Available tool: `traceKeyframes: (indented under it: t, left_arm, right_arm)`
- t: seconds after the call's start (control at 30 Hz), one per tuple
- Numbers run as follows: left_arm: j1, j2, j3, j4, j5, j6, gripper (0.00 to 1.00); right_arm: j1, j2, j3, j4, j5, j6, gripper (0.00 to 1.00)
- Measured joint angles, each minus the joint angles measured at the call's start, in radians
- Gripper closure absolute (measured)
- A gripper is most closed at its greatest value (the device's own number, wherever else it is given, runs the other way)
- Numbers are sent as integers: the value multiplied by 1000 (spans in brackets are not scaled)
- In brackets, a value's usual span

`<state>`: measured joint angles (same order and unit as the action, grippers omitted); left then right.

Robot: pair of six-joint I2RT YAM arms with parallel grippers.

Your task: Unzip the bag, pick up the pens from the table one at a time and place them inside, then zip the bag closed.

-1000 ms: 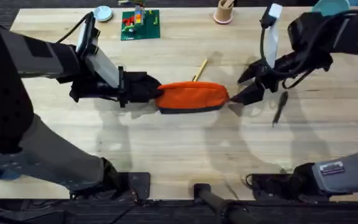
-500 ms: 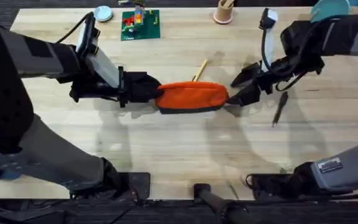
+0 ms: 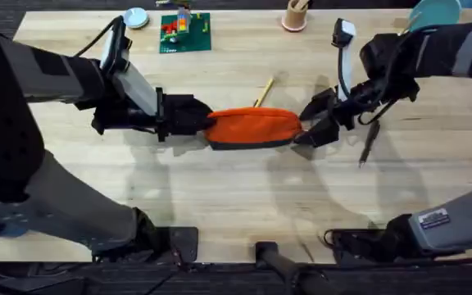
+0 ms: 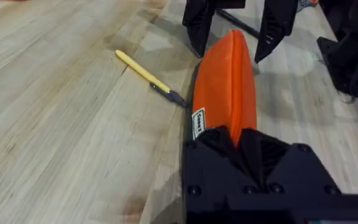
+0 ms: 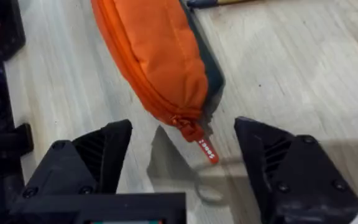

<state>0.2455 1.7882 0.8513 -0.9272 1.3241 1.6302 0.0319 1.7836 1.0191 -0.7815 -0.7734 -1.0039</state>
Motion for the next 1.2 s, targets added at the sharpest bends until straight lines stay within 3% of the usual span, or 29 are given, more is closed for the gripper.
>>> traceKeyframes:
  t: [0.33, 0.73, 0.87, 1.03, 1.13, 1.2]
  left_arm:
    - [0, 0, 0, 0, 0, 0, 956]
    - [0, 0, 0, 0, 0, 0, 958]
    - [0, 0, 0, 0, 0, 0, 958]
    - [0, 0, 0, 0, 0, 0, 958]
    - [0, 0, 0, 0, 0, 0, 958]
    - [0, 0, 0, 0, 0, 0, 958]
  right_arm:
    - [0, 0, 0, -13, 11, 0, 108]
    - [1, 0, -1, -23, 10, 0, 143]
    - [1, 0, -1, -23, 10, 0, 273]
    - [1, 0, -2, -22, 10, 0, 356]
    - [1, 0, -2, -19, 10, 0, 732]
    - [1, 0, -2, -19, 10, 0, 782]
